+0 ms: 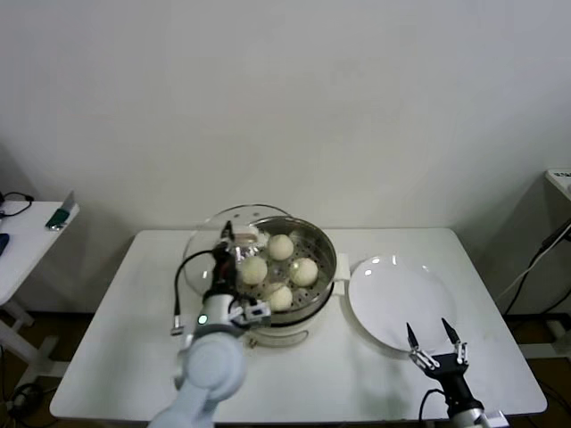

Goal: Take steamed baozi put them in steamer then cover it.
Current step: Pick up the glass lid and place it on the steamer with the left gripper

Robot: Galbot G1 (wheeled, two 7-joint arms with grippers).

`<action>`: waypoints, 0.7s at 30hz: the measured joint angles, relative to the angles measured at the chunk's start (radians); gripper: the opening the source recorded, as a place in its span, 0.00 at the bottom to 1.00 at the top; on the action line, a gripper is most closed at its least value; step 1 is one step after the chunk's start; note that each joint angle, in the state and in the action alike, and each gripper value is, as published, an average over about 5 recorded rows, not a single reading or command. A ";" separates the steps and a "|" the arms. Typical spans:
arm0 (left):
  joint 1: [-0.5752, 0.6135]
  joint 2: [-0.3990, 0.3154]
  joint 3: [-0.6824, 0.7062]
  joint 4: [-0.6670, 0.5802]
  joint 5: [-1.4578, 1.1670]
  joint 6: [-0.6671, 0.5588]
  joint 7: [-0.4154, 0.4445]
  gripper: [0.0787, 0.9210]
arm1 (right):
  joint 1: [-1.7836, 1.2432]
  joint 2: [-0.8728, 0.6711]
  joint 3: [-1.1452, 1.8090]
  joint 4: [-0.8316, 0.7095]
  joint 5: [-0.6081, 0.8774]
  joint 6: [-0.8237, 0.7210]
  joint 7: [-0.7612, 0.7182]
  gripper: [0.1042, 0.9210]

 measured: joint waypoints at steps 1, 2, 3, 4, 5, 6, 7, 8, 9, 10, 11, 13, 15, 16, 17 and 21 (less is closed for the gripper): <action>-0.006 -0.016 0.013 0.009 0.016 0.002 0.001 0.08 | 0.001 0.000 -0.001 -0.002 0.001 0.002 0.000 0.88; -0.011 -0.033 0.025 0.019 0.031 0.005 0.002 0.08 | 0.001 -0.001 -0.001 -0.003 0.002 0.004 0.000 0.88; -0.016 -0.048 0.036 0.030 0.044 0.008 0.003 0.08 | 0.001 0.000 -0.002 -0.005 0.004 0.007 0.000 0.88; -0.020 -0.063 0.046 0.040 0.056 0.011 0.003 0.08 | 0.002 0.000 -0.003 -0.007 0.005 0.009 0.000 0.88; -0.024 -0.078 0.055 0.051 0.067 0.015 0.004 0.08 | 0.002 0.001 -0.003 -0.010 0.007 0.011 0.000 0.88; -0.027 -0.091 0.062 0.063 0.078 0.018 0.004 0.08 | 0.002 0.002 -0.003 -0.012 0.008 0.013 0.000 0.88; -0.029 -0.105 0.068 0.075 0.087 0.022 0.004 0.08 | 0.002 0.003 -0.004 -0.014 0.009 0.015 0.000 0.88; -0.031 -0.117 0.072 0.086 0.096 0.026 0.004 0.08 | 0.003 0.004 -0.004 -0.015 0.010 0.018 0.000 0.88; -0.033 -0.128 0.076 0.097 0.104 0.029 0.004 0.08 | 0.003 0.005 -0.004 -0.017 0.011 0.020 0.000 0.88; -0.034 -0.138 0.079 0.108 0.111 0.032 0.005 0.08 | 0.003 0.006 -0.004 -0.018 0.012 0.021 0.000 0.88; -0.035 -0.147 0.082 0.119 0.118 0.035 0.006 0.08 | 0.004 0.006 -0.004 -0.020 0.013 0.023 0.000 0.88; -0.037 -0.160 0.086 0.138 0.131 0.040 0.007 0.08 | 0.005 0.007 -0.004 -0.023 0.015 0.027 0.000 0.88; -0.040 -0.168 0.089 0.156 0.141 0.043 0.008 0.08 | 0.007 0.008 -0.004 -0.026 0.017 0.031 0.000 0.88; -0.041 -0.171 0.090 0.164 0.144 0.045 0.008 0.08 | 0.007 0.008 -0.004 -0.028 0.018 0.033 0.001 0.88; -0.042 -0.174 0.090 0.171 0.147 0.046 0.008 0.08 | 0.007 0.009 -0.004 -0.029 0.019 0.035 0.001 0.88; -0.047 -0.179 0.090 0.192 0.158 0.049 0.006 0.08 | 0.009 0.012 -0.003 -0.035 0.022 0.041 0.004 0.88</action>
